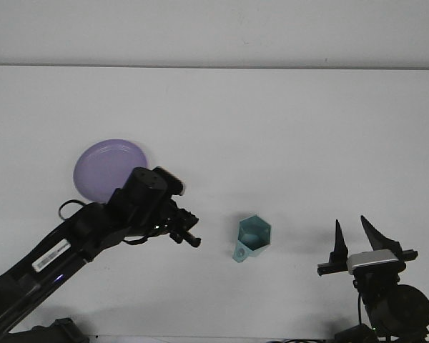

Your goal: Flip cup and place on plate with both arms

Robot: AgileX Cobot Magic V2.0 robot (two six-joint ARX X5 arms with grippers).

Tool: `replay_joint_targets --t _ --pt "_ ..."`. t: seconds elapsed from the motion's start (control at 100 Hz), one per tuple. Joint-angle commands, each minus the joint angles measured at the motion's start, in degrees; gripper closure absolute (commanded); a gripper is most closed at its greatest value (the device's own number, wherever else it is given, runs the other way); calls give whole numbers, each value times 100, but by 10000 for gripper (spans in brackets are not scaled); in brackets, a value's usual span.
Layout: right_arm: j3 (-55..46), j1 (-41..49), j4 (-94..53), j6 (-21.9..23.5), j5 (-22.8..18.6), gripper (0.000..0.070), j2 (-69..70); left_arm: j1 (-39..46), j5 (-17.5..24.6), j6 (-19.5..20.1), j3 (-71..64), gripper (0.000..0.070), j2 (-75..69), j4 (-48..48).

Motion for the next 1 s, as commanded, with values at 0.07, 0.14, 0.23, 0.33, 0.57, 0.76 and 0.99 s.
replay_joint_targets --t 0.07,0.14,0.23,0.33,0.57,0.76,0.99 --pt "50 11 79 39 0 363 20 -308 -13 -42 601 4 785 -225" --pt "50 11 81 42 0 363 20 -433 -9 -39 883 0 1167 -398" --pt "50 11 85 57 0 363 20 -538 -9 -37 1204 55 1613 -566" --pt "50 11 92 111 0 363 20 -616 -9 -37 1473 73 2044 -667" --pt "50 11 94 125 0 363 20 -632 208 -46 1838 73 2736 -706" --pt "50 11 96 127 0 363 20 -750 208 -98 1847 74 3067 -509" --pt "50 11 98 133 0 363 20 -922 208 -105 1847 75 3539 -214"
